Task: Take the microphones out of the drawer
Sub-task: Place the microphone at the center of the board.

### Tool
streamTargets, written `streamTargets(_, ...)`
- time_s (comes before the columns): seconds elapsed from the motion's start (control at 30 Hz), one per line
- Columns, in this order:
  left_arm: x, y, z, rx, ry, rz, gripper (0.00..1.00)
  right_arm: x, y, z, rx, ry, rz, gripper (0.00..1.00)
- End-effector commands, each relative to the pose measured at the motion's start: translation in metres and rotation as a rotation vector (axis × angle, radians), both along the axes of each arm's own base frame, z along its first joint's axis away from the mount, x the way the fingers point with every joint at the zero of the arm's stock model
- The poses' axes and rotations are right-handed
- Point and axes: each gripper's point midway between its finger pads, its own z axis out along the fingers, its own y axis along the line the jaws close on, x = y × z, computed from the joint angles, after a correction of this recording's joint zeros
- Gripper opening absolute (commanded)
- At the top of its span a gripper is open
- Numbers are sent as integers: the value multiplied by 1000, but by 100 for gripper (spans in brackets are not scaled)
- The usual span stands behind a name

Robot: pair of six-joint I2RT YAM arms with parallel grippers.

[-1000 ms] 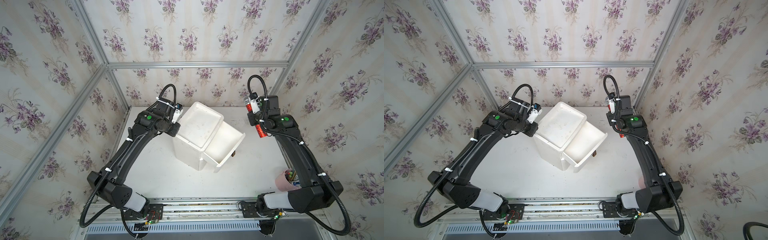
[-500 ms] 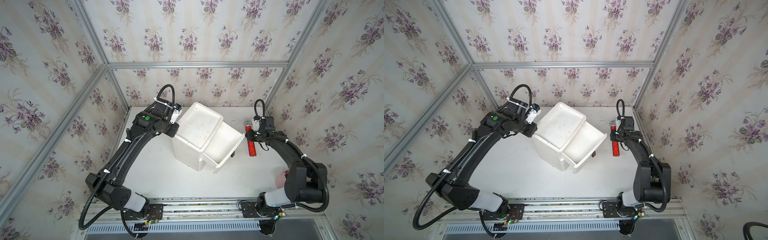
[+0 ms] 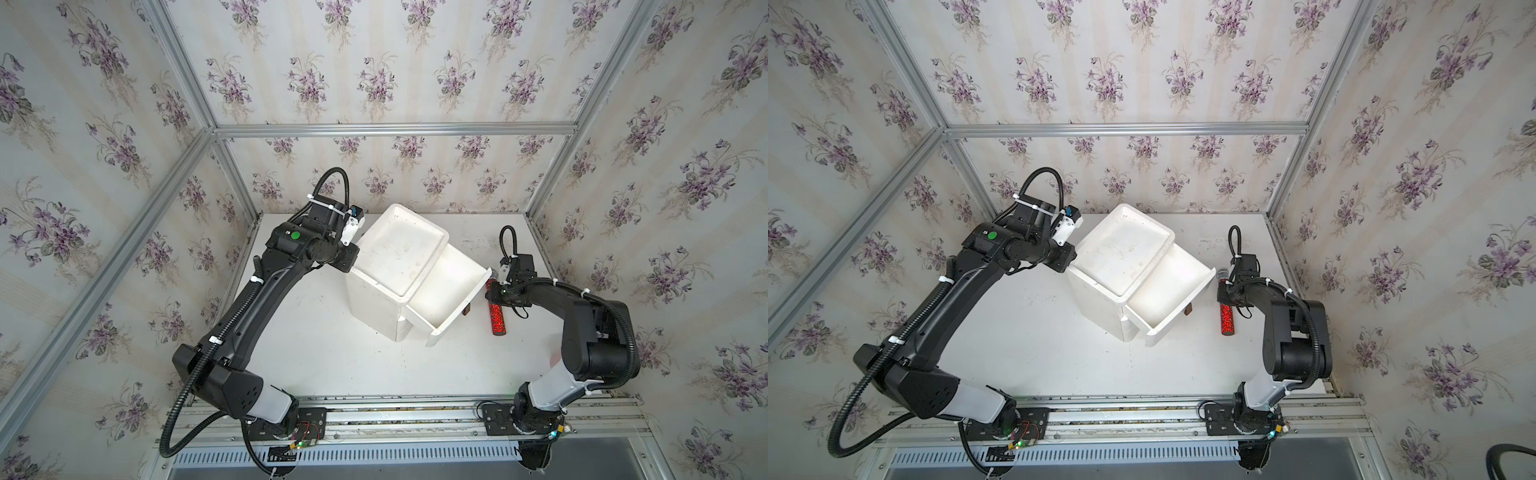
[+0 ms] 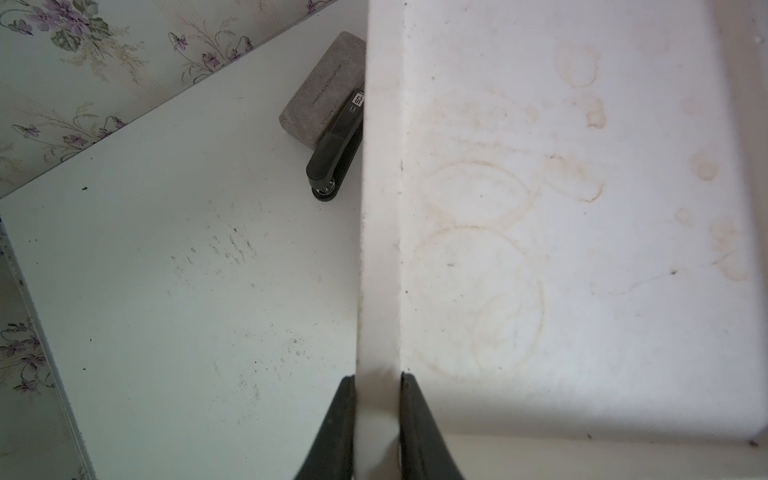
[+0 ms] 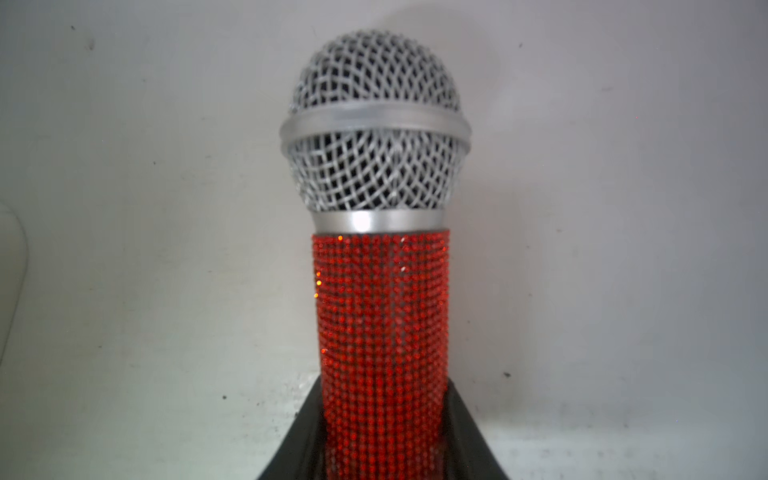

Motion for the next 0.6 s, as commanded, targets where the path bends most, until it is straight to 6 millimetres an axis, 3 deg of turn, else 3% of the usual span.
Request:
streamTargets(0.0, -2, -7, 3, -41, -4, -21, 20, 4, -9, -4, -48, -3, -26, 6)
streamTargets(0.13, -2, -7, 0, -39, -5, -20, 20, 1, -14, -12, -79, 52, -22, 25)
streamTargets(0.23, -2, -6, -2, -38, -3, -19, 20, 4, -11, -7, -63, 34, -19, 64)
streamTargets(0.27, -2, -6, -2, -37, -2, -18, 20, 6, -9, -3, -50, 21, -12, 98)
streamTargets(0.57, -2, -6, 0, -50, -8, -18, 21, 19, -9, 28, -48, -75, -12, 100)
